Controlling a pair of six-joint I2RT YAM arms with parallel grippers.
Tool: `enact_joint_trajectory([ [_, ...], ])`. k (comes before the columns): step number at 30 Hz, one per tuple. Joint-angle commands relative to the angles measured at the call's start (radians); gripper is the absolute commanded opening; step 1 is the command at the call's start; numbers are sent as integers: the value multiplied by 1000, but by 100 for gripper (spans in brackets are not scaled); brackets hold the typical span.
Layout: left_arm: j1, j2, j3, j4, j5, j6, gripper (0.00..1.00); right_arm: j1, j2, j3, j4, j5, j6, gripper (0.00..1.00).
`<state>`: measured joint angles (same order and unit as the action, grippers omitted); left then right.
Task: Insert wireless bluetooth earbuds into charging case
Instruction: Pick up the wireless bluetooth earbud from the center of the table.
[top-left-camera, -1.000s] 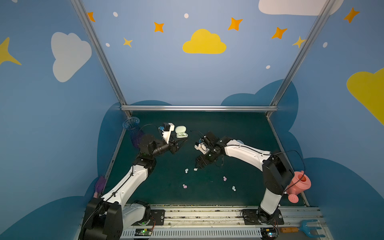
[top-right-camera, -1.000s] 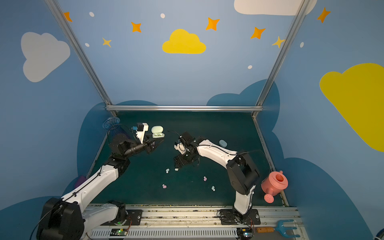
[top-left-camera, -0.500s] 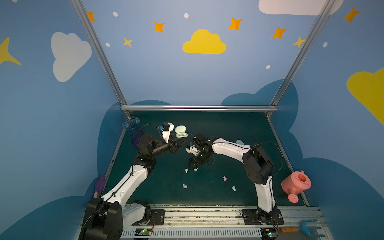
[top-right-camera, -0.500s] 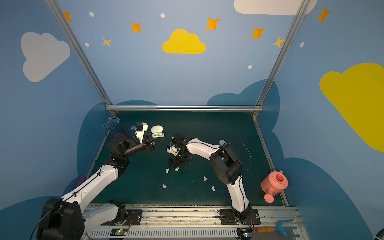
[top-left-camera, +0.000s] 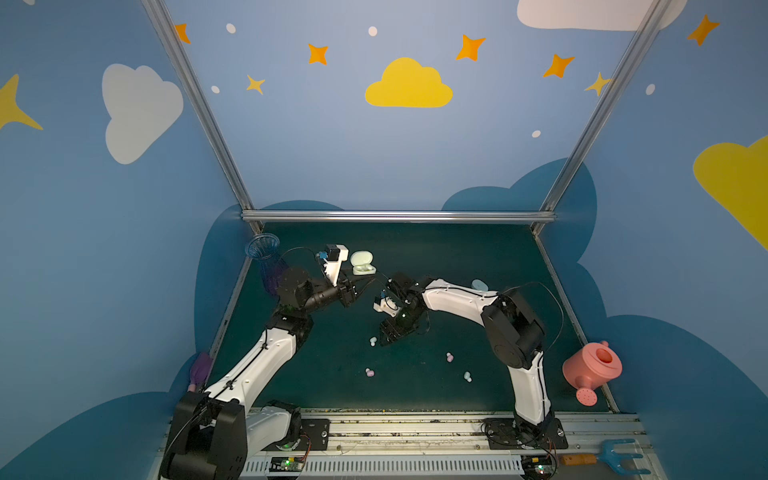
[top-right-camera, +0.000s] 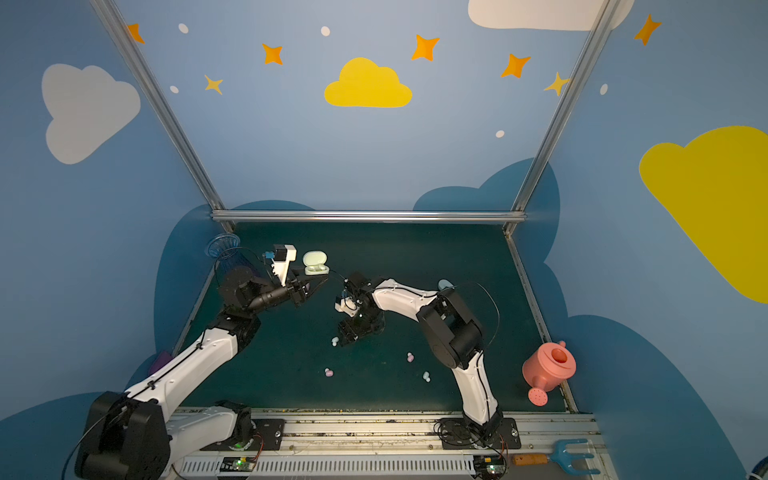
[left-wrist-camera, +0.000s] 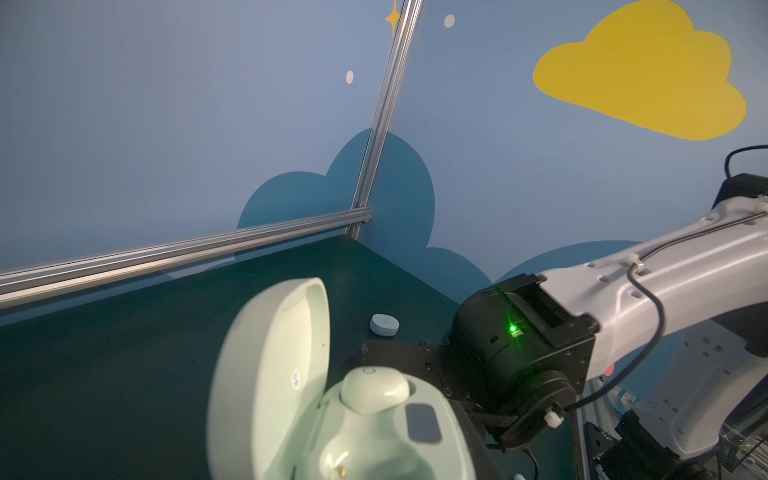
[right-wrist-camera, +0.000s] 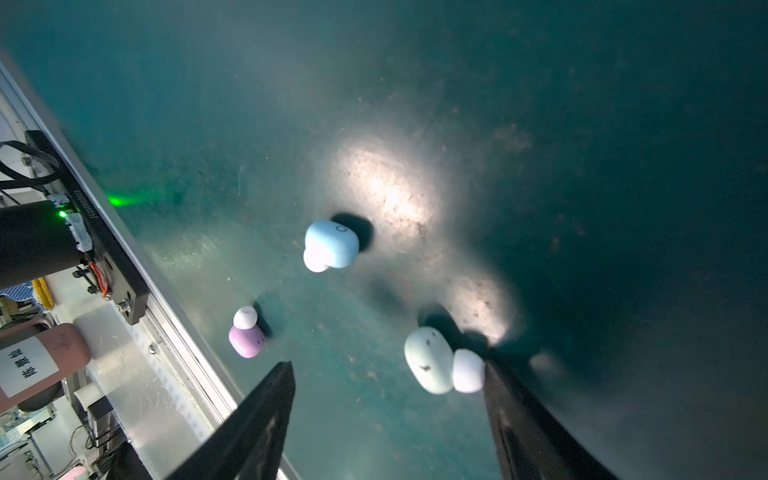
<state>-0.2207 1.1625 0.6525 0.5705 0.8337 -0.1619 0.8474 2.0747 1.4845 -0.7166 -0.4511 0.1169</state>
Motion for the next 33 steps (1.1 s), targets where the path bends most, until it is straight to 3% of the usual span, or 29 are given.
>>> enact_joint_trajectory([
  [1, 5, 0, 12, 40, 22, -11, 18, 14, -21, -19, -13, -18, 12, 74],
  [10, 5, -4, 12, 38, 23, -10, 18, 23, -39, -24, -50, -20, 23, 74],
  [16, 5, -2, 13, 40, 22, -14, 18, 28, -89, -35, -45, 128, 57, 71],
  [33, 42, -2, 12, 53, 5, -29, 18, 113, -35, 52, -62, 296, -36, 47],
])
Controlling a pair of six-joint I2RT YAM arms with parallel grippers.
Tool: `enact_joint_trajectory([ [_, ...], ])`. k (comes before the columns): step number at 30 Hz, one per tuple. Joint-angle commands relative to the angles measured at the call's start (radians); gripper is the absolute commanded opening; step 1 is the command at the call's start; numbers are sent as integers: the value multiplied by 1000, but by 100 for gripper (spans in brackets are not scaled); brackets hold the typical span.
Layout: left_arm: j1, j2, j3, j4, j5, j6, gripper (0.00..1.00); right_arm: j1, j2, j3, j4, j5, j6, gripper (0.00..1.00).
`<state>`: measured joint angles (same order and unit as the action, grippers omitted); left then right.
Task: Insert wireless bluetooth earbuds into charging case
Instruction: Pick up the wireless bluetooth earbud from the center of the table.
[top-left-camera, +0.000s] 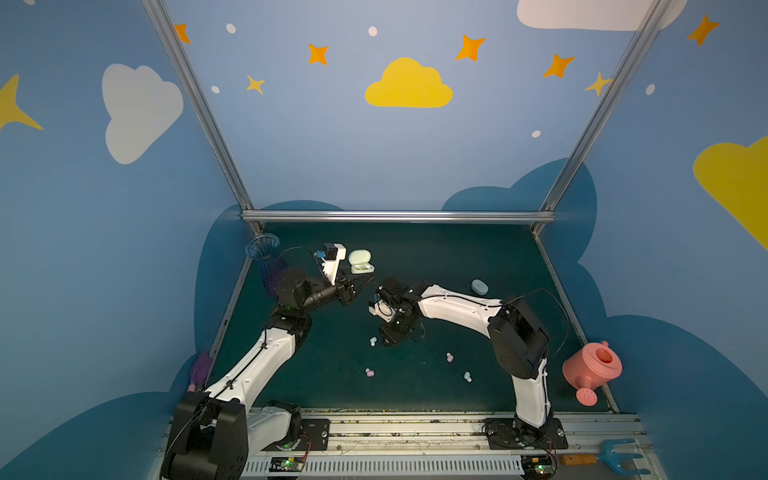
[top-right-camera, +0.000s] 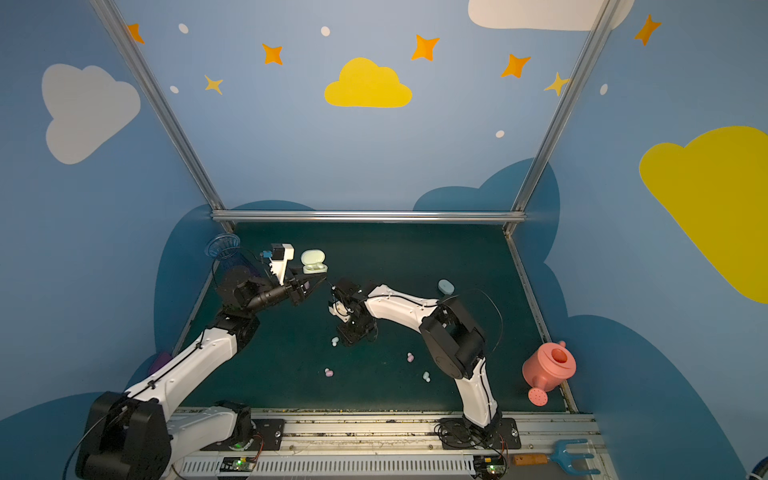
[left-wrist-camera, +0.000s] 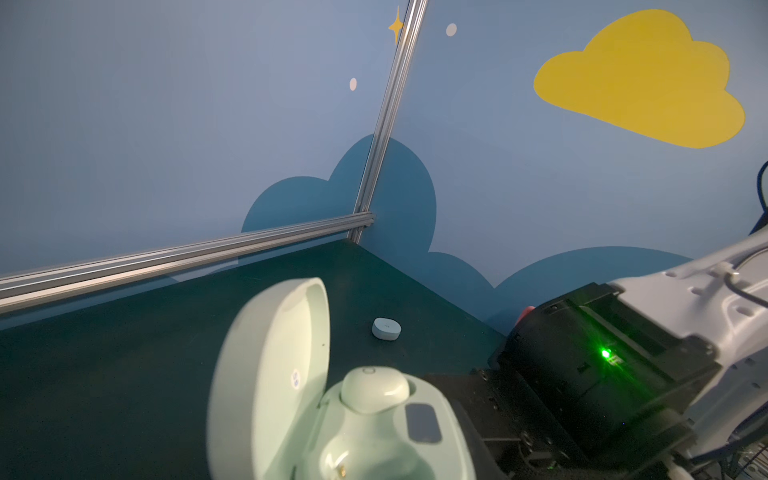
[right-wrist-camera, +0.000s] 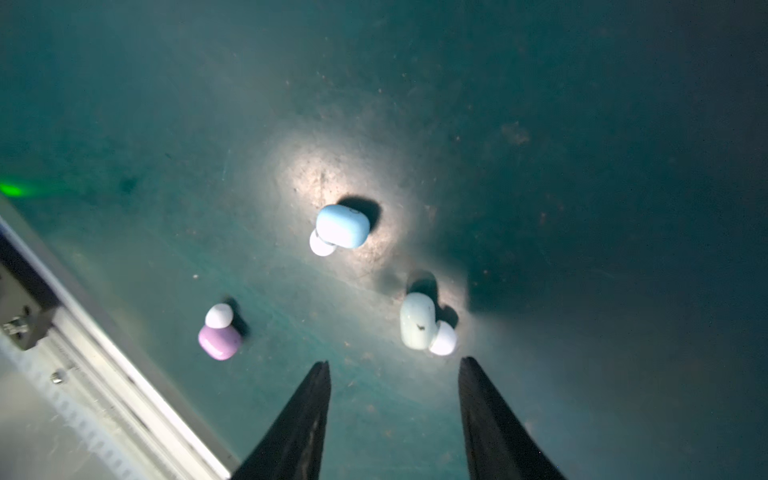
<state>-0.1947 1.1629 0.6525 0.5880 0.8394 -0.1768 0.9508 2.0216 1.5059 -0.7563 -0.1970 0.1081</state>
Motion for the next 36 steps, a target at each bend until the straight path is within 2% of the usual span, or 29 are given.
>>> enact_joint_trajectory([
  [1, 20, -2, 13, 37, 1, -18, 18, 12, 26, 37, -24, 47, -31, 46],
  [12, 31, 4, 12, 55, 4, -33, 18, 18, 86, 92, -45, 71, -67, 42],
  [26, 32, 15, 14, 65, 11, -44, 18, 30, 124, 95, -70, 84, -77, 30],
  [36, 34, 20, 14, 72, 18, -51, 18, 45, 154, 105, -98, 137, -67, 19],
])
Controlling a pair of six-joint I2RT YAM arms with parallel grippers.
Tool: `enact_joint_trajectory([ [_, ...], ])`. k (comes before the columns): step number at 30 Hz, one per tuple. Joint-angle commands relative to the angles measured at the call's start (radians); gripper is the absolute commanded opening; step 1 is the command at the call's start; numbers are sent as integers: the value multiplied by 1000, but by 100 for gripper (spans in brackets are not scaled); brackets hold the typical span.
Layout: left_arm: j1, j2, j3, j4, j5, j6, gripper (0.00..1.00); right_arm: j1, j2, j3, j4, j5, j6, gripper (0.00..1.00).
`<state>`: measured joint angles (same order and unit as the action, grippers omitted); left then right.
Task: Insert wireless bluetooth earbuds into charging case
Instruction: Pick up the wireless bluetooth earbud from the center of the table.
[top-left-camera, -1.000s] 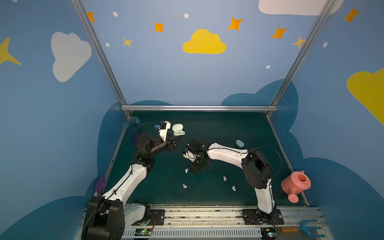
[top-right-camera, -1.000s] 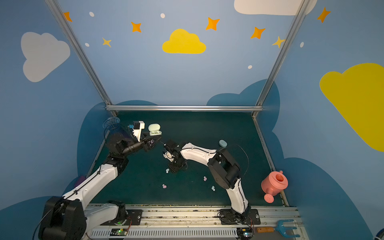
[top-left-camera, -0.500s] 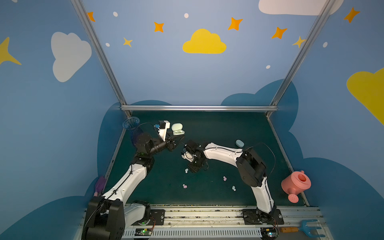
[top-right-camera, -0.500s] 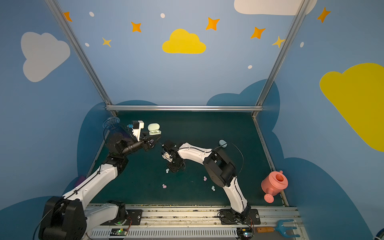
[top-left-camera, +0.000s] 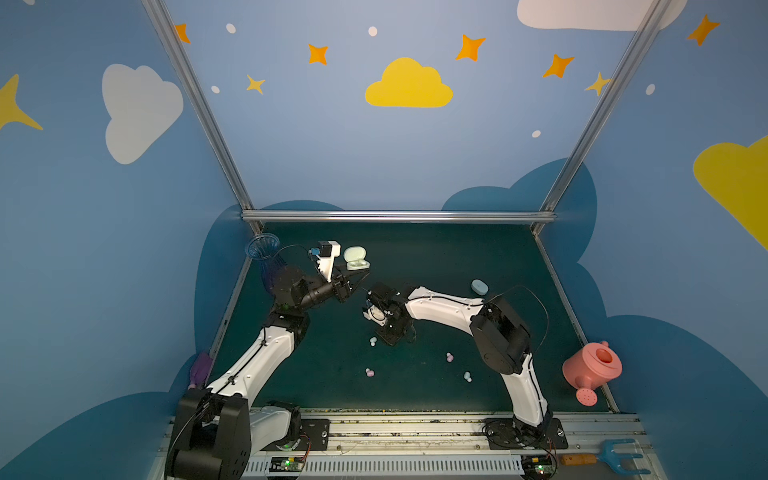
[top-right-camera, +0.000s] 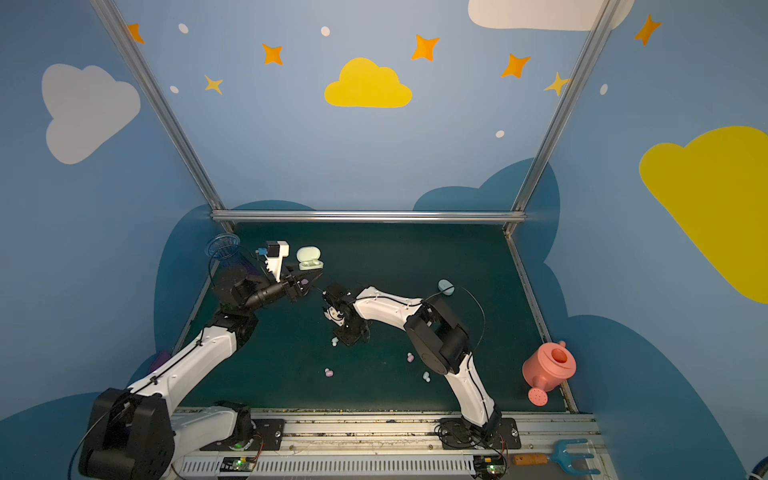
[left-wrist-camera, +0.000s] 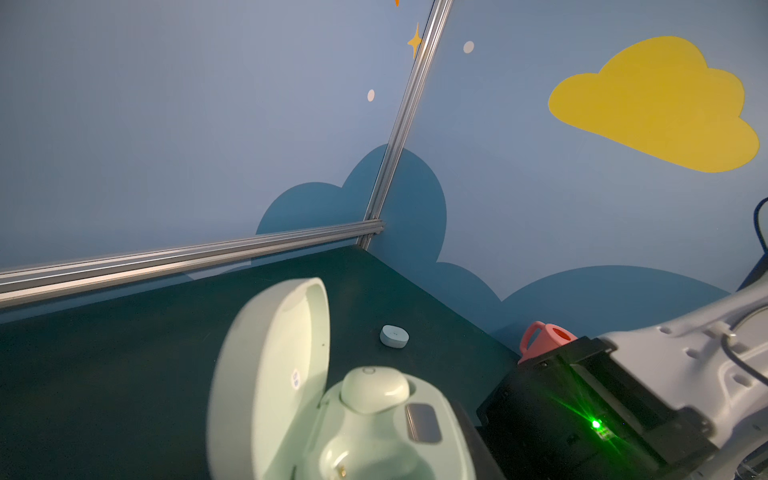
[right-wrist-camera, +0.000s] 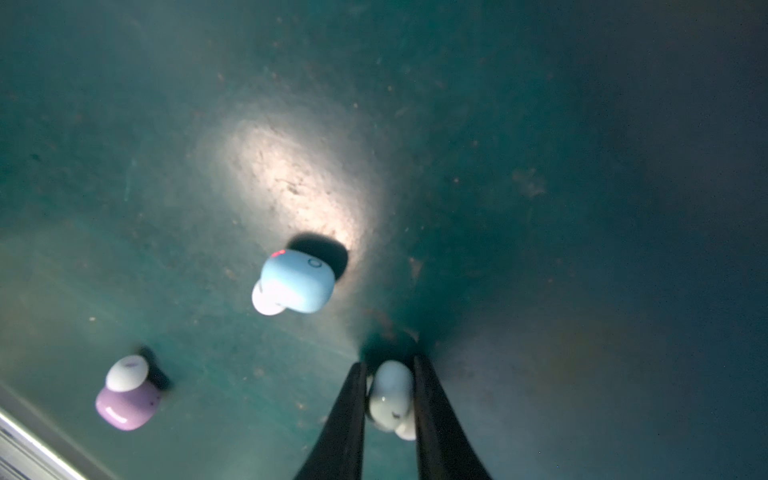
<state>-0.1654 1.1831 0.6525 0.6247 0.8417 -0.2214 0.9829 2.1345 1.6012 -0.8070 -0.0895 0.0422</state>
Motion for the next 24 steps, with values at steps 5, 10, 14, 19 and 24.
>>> enact_joint_trajectory([
  [5, 3, 0, 13, 33, 22, -6, 18, 7, 10, -16, -32, 43, 26, 14],
  [10, -7, 0, 13, 25, 26, -1, 18, -26, -107, -90, 10, 23, 87, 13],
  [14, -23, -5, 11, 13, 27, 10, 18, -69, -217, -162, 23, 6, 138, 12],
  [19, -63, -6, 9, 1, 25, 25, 18, -131, -397, -251, 17, -25, 201, 12],
  [24, -147, -8, 14, -18, -2, 54, 18, -192, -588, -251, -42, -59, 255, 12],
])
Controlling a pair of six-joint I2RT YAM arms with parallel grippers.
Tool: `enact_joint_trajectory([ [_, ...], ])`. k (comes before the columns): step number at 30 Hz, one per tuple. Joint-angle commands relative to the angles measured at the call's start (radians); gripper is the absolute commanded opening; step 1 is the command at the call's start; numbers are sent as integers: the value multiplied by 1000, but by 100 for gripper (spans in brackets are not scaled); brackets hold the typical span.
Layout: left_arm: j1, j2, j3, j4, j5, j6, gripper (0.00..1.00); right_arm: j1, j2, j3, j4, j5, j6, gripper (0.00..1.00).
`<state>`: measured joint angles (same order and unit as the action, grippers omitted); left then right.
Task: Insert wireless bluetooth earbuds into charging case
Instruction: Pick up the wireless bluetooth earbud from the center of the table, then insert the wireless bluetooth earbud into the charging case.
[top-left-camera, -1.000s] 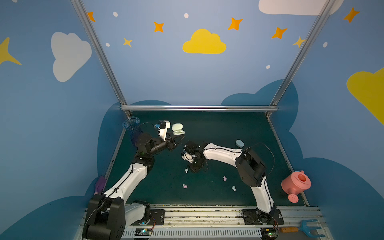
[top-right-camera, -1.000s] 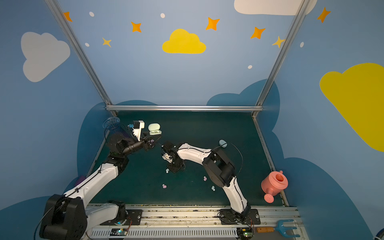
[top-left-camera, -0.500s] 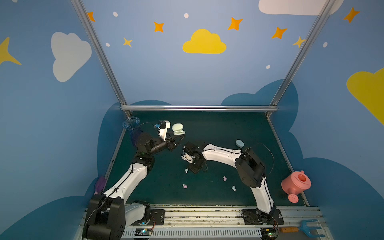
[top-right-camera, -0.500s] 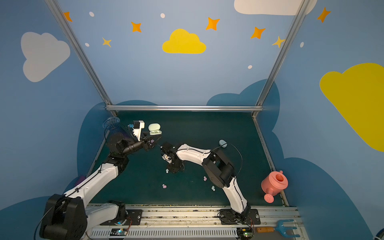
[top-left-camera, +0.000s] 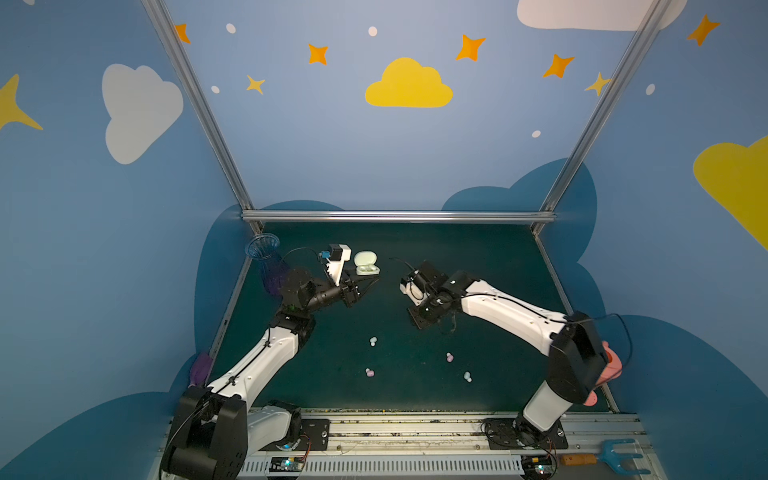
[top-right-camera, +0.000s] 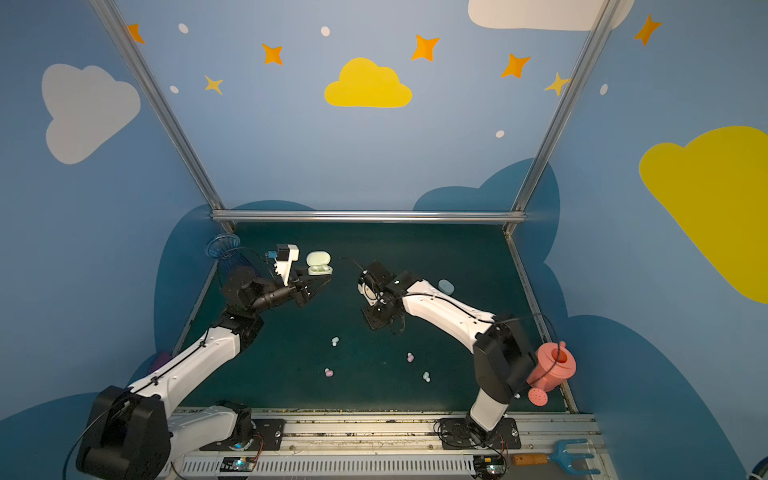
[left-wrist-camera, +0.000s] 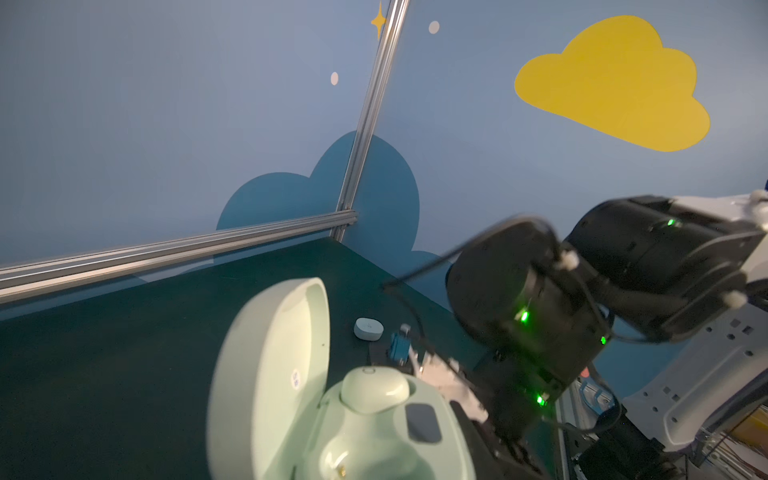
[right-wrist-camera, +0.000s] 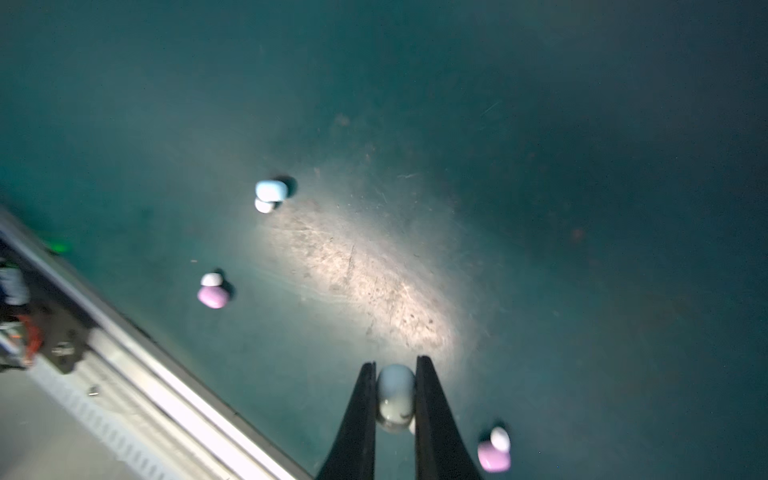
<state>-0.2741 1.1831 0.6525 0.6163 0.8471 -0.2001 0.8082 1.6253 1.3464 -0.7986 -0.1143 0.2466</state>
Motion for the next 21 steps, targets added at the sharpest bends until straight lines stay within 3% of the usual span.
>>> enact_joint_trajectory([
  [1, -64, -8, 14, -12, -20, 46, 18, -31, -114, 17, -66, -45, 62, 12],
  [9, -230, 23, -7, 57, -112, 118, 18, -77, -336, 115, -110, -88, 170, 13],
  [21, -375, 155, 51, 144, -146, 233, 19, -84, -457, 140, 29, -264, 348, 14],
])
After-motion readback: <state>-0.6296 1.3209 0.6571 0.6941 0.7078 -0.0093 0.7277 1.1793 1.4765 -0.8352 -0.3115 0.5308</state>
